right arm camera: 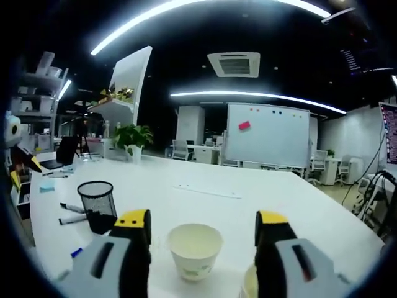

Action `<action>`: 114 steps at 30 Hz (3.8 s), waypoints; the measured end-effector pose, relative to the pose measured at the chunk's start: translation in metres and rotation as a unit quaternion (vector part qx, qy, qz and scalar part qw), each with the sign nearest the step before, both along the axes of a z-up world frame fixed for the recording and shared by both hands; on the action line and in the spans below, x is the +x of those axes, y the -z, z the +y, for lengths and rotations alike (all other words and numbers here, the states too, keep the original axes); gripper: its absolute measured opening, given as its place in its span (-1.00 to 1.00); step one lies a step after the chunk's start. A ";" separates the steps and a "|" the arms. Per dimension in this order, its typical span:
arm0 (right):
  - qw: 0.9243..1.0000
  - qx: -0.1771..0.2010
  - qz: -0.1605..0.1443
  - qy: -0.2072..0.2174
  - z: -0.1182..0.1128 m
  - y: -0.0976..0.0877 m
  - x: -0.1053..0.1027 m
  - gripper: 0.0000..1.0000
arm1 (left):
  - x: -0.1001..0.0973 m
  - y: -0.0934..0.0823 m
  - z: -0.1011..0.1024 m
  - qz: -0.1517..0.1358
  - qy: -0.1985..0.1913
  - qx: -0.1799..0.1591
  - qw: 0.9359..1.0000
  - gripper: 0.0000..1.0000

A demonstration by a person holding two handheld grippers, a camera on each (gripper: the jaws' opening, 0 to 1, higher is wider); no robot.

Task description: Place the scattered laser pointers and whiteboard markers into the pen holder and stack the scattered paper cups together

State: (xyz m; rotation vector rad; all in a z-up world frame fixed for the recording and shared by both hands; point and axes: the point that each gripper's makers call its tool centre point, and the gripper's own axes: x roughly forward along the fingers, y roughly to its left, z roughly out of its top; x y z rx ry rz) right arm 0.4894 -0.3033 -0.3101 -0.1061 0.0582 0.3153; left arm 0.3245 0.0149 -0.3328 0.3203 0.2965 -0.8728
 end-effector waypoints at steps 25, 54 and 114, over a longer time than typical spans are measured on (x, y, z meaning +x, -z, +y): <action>1.000 -0.007 0.009 -0.015 0.016 0.008 0.004 0.36 | -0.001 0.002 0.007 0.004 -0.008 -0.001 1.000 0.19; 0.999 -0.021 0.029 -0.022 0.025 0.027 0.002 0.36 | -0.001 0.004 0.010 0.005 -0.010 0.004 1.000 0.19; 0.997 -0.043 0.056 0.013 0.011 0.054 0.016 0.12 | 0.001 0.011 0.017 0.011 -0.015 -0.001 1.000 0.19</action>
